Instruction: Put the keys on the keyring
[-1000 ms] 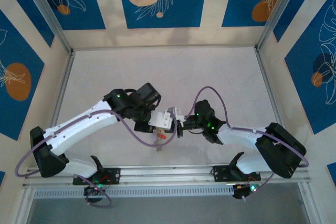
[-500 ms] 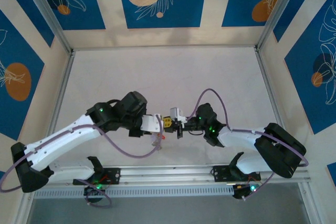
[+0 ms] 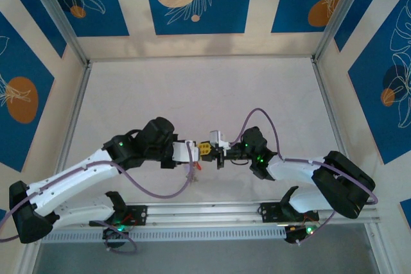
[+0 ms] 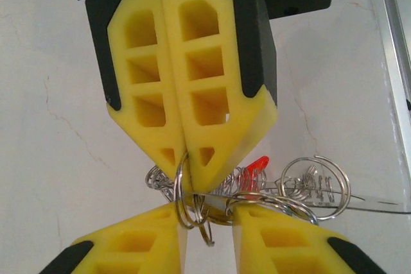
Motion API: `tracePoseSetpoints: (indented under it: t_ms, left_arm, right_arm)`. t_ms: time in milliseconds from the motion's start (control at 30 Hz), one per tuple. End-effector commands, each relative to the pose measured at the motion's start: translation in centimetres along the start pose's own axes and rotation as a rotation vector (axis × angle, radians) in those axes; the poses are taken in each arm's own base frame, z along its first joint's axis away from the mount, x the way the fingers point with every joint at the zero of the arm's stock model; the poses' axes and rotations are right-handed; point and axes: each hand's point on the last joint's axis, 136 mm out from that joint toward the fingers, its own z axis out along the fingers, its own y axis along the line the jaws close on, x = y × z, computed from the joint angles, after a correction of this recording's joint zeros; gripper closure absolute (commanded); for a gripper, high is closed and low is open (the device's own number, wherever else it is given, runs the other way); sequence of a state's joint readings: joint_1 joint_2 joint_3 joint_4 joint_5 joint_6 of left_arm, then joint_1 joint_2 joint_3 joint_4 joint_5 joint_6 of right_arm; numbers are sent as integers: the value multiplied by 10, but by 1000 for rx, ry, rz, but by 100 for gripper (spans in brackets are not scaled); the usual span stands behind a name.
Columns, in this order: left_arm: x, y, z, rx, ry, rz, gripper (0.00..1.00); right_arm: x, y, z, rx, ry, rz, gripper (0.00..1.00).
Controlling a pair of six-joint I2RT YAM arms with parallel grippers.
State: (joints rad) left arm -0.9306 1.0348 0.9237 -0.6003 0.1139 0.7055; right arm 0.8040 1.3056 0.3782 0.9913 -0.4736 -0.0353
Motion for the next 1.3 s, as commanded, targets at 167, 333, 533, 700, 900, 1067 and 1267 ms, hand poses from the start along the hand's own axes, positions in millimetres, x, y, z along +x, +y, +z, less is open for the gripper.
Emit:
tracePoseSetpoints:
  t_ms: [167,333,533,700,900,1067,1267]
  left_arm:
    - [9,6,6,-47,3,-47,88]
    - [8,7,6,-62,-16,-52,97]
    - [2,5,4,-72,-67,-42,100]
    - [-4,15,-7,-131,-93,-45,100]
    - [-4,24,-18,-152,-40,-31,100]
    - [-11,30,-22,-160,-44,-35,100]
    - [-15,29,-18,-134,-53,-37,100]
  right_arm:
    - [-26,-3,-5,30,-80,-52,100]
    - [-27,-4,-5,42,-86,-51,100]
    - [-30,-7,-6,69,-99,-46,100]
    - [-19,-4,-4,50,-67,-46,100]
    - [-3,0,-5,39,-8,-35,93]
    - [1,3,-5,19,9,-28,88]
    - [0,4,-3,8,11,-26,84]
